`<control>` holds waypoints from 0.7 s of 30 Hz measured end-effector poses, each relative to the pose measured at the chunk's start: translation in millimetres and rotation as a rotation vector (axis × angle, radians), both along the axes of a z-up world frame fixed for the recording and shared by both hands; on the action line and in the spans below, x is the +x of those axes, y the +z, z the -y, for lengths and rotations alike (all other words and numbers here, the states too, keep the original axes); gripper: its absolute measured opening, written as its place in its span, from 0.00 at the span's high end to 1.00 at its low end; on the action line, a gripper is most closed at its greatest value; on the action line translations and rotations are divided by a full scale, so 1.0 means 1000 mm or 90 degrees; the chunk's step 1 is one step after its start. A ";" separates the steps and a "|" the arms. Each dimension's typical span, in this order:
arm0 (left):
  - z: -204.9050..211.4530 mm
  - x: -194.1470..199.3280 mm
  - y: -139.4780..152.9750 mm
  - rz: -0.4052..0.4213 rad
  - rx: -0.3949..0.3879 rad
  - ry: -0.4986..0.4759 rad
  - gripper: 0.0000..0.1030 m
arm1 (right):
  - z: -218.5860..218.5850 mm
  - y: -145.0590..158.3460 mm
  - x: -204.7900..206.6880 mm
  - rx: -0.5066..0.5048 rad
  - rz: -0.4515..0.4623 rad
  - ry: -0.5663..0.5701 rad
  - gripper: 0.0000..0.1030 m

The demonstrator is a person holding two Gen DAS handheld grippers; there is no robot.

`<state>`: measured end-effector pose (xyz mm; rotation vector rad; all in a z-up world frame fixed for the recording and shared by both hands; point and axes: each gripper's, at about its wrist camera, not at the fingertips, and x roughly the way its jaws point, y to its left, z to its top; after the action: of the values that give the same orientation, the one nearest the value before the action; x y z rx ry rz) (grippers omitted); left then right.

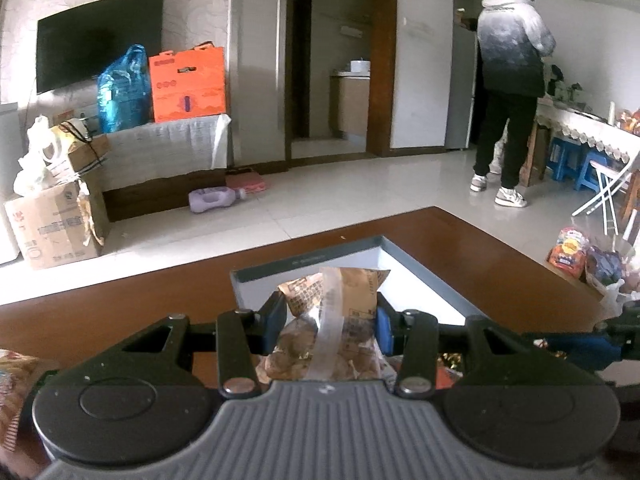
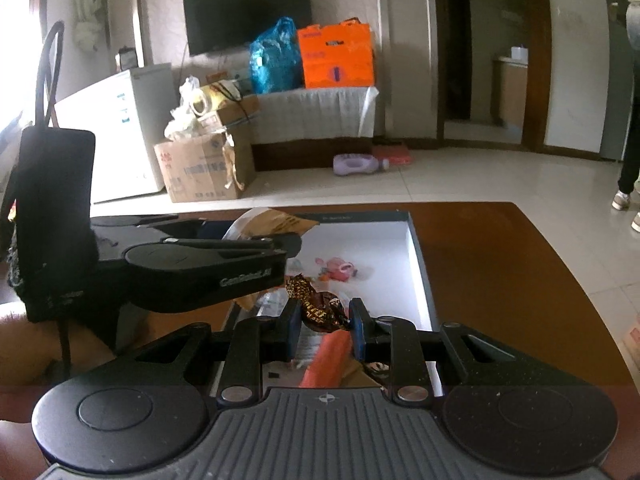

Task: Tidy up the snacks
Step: 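Carry nut packet and chocolate candy in both grippers over the grey box, then open left gripper releasing nut packet while right gripper releases chocolate into box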

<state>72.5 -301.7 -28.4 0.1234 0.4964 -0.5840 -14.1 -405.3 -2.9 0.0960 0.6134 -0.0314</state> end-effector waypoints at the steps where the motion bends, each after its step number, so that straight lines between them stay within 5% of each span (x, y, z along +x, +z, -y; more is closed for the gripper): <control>1: 0.002 0.001 -0.002 -0.002 0.003 -0.004 0.58 | 0.001 -0.002 0.000 0.000 -0.006 0.000 0.73; 21: 0.022 0.022 -0.023 -0.022 0.027 -0.017 0.58 | 0.003 -0.016 0.017 -0.008 -0.039 -0.009 0.74</control>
<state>94.1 -324.0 -51.3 0.1612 0.5419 -0.6031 3.1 -408.3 -19.3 0.0875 0.6736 -0.0525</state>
